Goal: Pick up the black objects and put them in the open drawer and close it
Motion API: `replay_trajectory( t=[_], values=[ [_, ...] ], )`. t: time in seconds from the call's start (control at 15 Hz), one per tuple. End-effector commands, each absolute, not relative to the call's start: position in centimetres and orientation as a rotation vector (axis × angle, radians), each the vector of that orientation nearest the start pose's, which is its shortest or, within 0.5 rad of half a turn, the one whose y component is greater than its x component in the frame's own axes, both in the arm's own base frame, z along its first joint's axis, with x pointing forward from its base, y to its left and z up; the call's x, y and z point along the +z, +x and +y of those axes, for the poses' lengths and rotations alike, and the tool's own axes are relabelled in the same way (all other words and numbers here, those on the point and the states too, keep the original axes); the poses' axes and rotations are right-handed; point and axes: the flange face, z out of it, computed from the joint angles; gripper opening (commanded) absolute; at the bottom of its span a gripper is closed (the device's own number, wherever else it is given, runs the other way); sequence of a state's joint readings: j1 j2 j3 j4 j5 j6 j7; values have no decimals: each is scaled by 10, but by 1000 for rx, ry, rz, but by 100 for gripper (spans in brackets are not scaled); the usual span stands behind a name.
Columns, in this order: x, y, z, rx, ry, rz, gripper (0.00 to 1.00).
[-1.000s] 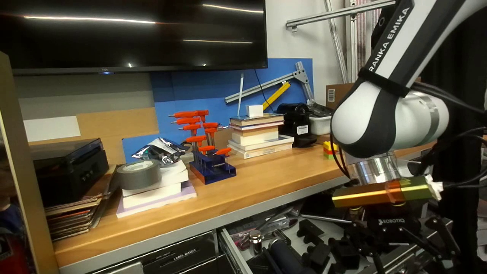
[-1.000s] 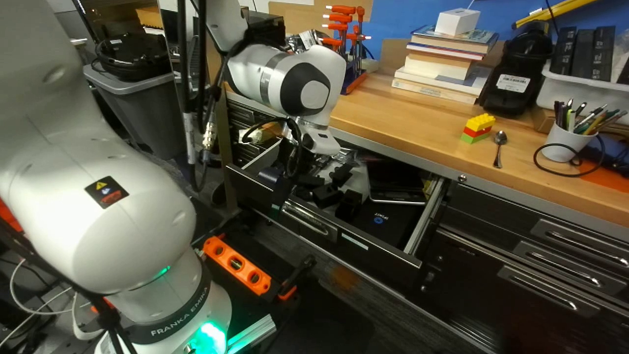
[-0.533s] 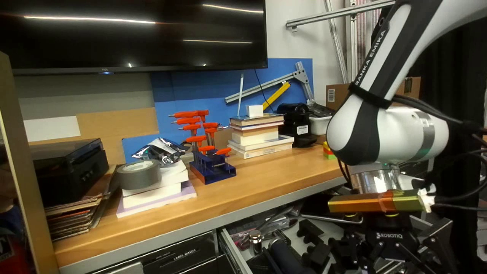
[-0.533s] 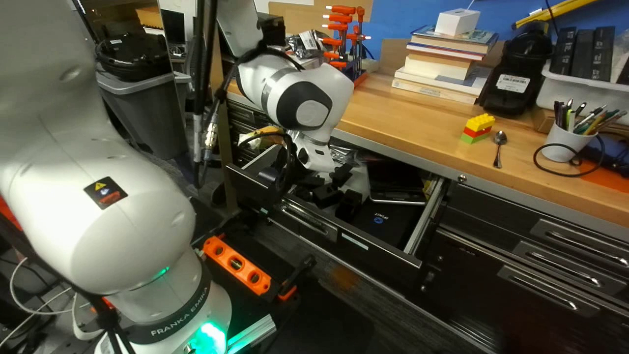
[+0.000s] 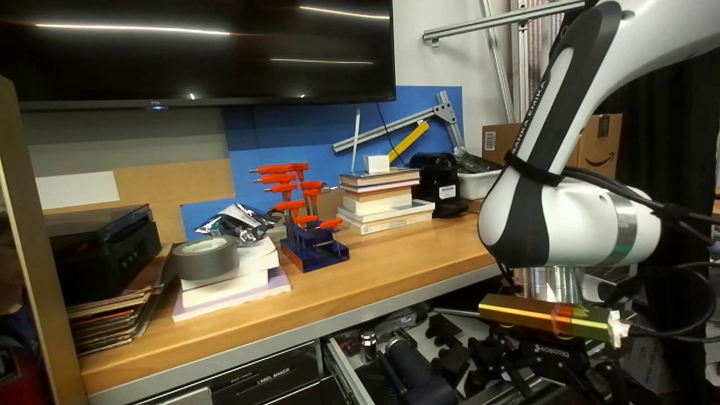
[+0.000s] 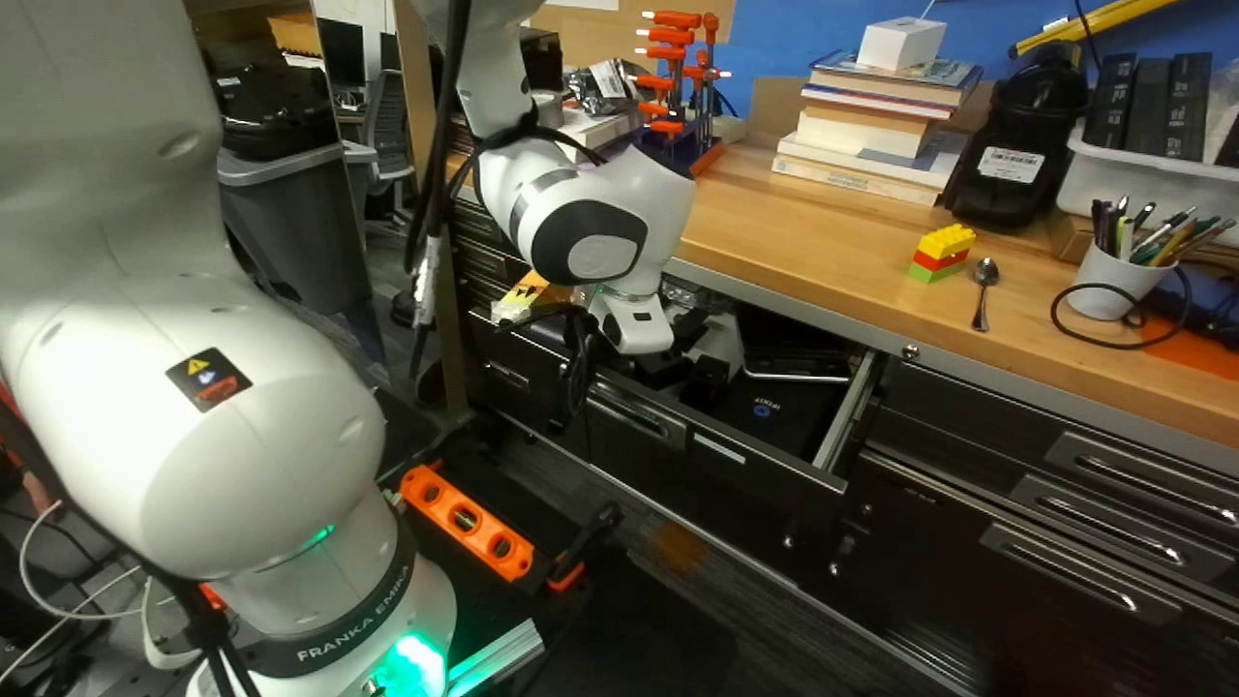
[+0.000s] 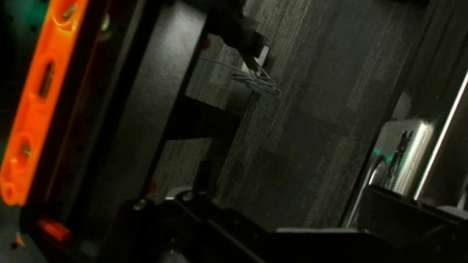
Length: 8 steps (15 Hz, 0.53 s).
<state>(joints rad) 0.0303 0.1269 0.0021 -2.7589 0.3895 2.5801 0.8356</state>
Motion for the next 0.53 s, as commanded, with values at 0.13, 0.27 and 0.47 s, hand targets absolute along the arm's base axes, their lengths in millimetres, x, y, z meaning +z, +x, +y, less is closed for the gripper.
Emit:
replay_trajectory(
  t=[0.13, 0.27, 0.47],
  values=[
    [141, 370, -15, 128, -2582, 1695, 100],
    [141, 386, -20, 10, -2576, 1657, 100],
    [137, 410, -18, -76, -2557, 1584, 100]
  ],
)
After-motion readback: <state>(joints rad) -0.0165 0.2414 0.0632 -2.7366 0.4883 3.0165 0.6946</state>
